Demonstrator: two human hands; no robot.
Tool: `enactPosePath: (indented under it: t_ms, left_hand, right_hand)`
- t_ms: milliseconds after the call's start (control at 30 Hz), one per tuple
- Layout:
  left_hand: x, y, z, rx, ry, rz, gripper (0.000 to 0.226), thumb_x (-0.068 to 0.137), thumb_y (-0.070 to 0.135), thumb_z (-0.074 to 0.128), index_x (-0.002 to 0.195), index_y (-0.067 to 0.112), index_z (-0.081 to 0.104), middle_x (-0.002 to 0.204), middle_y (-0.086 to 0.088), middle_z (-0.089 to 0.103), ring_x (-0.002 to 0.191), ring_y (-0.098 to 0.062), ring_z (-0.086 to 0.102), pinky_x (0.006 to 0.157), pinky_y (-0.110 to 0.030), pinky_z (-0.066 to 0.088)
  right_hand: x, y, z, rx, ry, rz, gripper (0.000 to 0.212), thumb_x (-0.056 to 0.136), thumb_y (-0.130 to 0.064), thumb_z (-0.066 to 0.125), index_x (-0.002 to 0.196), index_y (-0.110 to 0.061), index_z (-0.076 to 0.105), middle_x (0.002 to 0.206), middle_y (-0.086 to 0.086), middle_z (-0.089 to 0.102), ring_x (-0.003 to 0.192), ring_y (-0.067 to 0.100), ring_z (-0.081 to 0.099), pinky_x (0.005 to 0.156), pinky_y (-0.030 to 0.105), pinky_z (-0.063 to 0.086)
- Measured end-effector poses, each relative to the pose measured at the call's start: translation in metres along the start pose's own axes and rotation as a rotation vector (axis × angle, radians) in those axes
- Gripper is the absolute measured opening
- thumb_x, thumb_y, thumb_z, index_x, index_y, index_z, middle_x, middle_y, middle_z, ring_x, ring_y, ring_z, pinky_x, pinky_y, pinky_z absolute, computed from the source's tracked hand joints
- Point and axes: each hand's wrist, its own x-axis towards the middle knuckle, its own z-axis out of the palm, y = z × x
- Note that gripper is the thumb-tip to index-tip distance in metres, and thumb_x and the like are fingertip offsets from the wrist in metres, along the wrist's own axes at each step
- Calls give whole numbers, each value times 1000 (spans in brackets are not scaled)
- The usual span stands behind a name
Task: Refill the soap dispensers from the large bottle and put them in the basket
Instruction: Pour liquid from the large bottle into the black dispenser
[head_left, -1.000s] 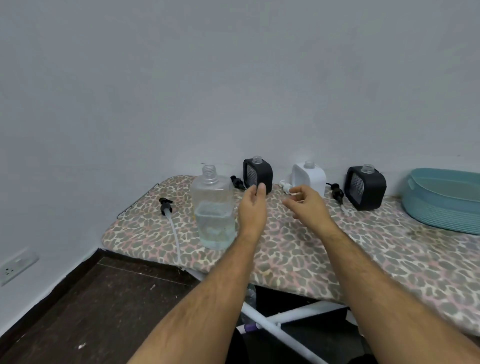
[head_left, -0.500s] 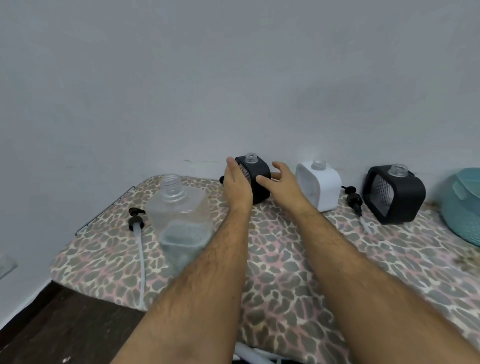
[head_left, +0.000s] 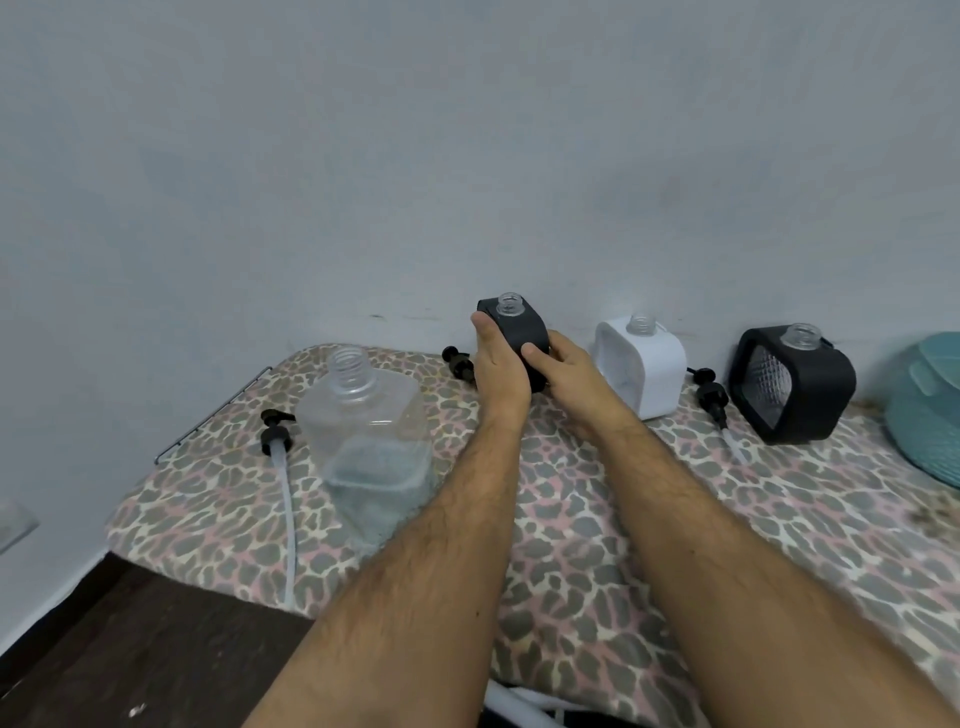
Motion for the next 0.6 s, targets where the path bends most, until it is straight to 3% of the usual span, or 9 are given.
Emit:
enactPosePath:
  t_ms: [133,267,400,533,600]
  left_hand:
    - [-28,18,2,-25,-56,9,105,70,92,6,139,26,51,124,0,65,113,-12,60,82,-17,44]
    - [-71,33,1,-65,-132,16,101,74,88,7,142,26,47,133,-3,60,124,-17,56,99,-27,45]
    - [-119,34,-10,-92,-228,-1,107,65,98,13,144,31,45,137,1,58,127,-15,53,109,-37,41]
    - [-162,32,-27,-102,-310,2,103,68,97,16,144,34,44,140,4,56,129,-12,51,112,-38,39]
    - [-179,31,-34,-90,-337,-17,103,68,97,15,146,35,42,144,5,52,133,-12,48,114,-39,37]
  right_hand:
    - [-28,-22,-6,19,22,12,23,101,-21,53,123,-19,61,118,2,70,112,18,66,103,41,51]
    - [-71,-40,-13,-4,39,3,22,99,-25,57,120,-19,60,118,3,70,111,18,66,102,43,52]
    - [-121,-47,-21,-51,41,-18,30,93,-30,66,122,-23,60,119,1,71,112,17,67,102,47,52]
    - [-167,-50,-23,-78,43,1,61,75,-46,77,127,-20,58,119,0,71,111,18,68,99,49,54]
    - [-185,-48,-22,-106,51,-1,63,75,-43,81,128,-19,58,118,-1,71,110,17,69,97,49,55]
